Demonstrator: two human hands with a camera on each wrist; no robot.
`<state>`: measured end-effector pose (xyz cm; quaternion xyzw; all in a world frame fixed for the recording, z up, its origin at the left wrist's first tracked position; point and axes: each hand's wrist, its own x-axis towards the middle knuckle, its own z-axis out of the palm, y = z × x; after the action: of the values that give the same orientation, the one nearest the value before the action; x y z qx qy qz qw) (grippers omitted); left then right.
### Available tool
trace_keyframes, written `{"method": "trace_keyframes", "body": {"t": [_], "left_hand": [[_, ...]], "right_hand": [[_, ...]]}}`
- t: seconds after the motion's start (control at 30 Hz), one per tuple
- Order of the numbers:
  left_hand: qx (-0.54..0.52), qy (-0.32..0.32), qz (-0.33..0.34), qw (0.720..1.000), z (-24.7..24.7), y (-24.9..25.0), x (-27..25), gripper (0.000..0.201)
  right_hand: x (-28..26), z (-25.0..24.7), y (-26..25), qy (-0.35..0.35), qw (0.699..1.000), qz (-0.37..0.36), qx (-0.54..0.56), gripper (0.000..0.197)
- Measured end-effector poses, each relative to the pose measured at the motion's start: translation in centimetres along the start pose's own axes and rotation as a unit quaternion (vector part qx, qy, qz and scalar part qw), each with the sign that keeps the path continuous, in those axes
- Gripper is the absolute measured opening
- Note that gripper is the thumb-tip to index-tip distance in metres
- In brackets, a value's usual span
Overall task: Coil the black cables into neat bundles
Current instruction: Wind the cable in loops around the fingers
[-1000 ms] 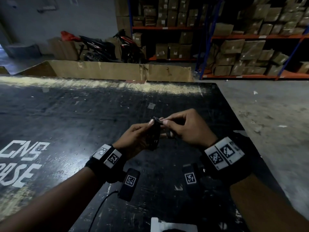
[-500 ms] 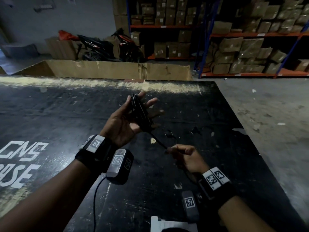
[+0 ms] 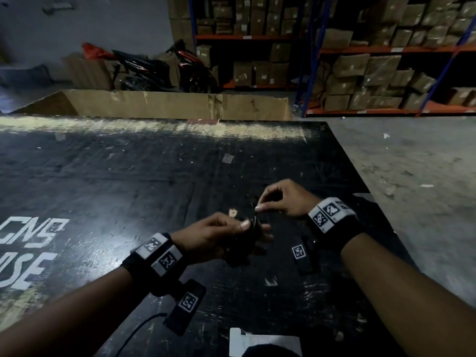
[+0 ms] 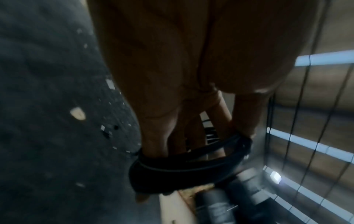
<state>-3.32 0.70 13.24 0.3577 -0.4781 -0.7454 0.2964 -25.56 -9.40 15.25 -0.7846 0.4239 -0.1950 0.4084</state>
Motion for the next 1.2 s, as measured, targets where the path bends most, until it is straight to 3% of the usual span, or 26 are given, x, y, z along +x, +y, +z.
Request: {"method": "trace_keyframes", "body": {"t": [0.1,0.23,0.37,0.47,0.63,0.87,0.97,1.03,1.2], "left_hand": [[0.061,0.051,-0.006,0.997,0.2,-0.8,1.0,0.054],[0.017,0.146,0.028,0.989,-0.5,-1.7,2.2,0.074],[-0.033,0.233,0.081,0.968,-1.5,-1.5,3.1,0.049],[-0.118,0.258,0.103,0.953,-2.3,-0.9,3.5,0.04],[-0.199,0.208,0.127,0.949,-2.8,0.7,3.6,0.042],[-0.316,0.106,0.192,0.923,-2.5,2.3,2.7,0.047],[-0.324,0.054,0.189,0.926,-1.8,2.5,1.9,0.047],[-0.318,0.038,0.179,0.93,-0.8,2.5,1.2,0.048],[-0.295,-0.022,0.146,0.944,0.5,1.4,0.6,0.041]], "right_hand": [[0.3,-0.2,-2.4,-0.007,0.996,0.013,-0.093,0.01],[-0.5,0.4,-4.2,0.051,0.992,0.023,-0.112,0.008],[-2.0,2.4,-4.4,0.146,0.989,-0.006,-0.015,0.017],[-3.2,4.5,-4.0,0.172,0.979,-0.026,0.111,0.021],[-4.3,7.3,-1.4,0.16,0.949,-0.023,0.27,0.02],[-5.5,8.3,2.1,0.107,0.935,0.064,0.332,0.014],[-5.4,7.8,2.9,0.114,0.896,0.129,0.409,0.013],[-5.3,7.5,2.9,0.08,0.878,0.144,0.449,0.005],[-4.7,6.9,1.6,0.025,0.833,0.16,0.529,0.019]]}}
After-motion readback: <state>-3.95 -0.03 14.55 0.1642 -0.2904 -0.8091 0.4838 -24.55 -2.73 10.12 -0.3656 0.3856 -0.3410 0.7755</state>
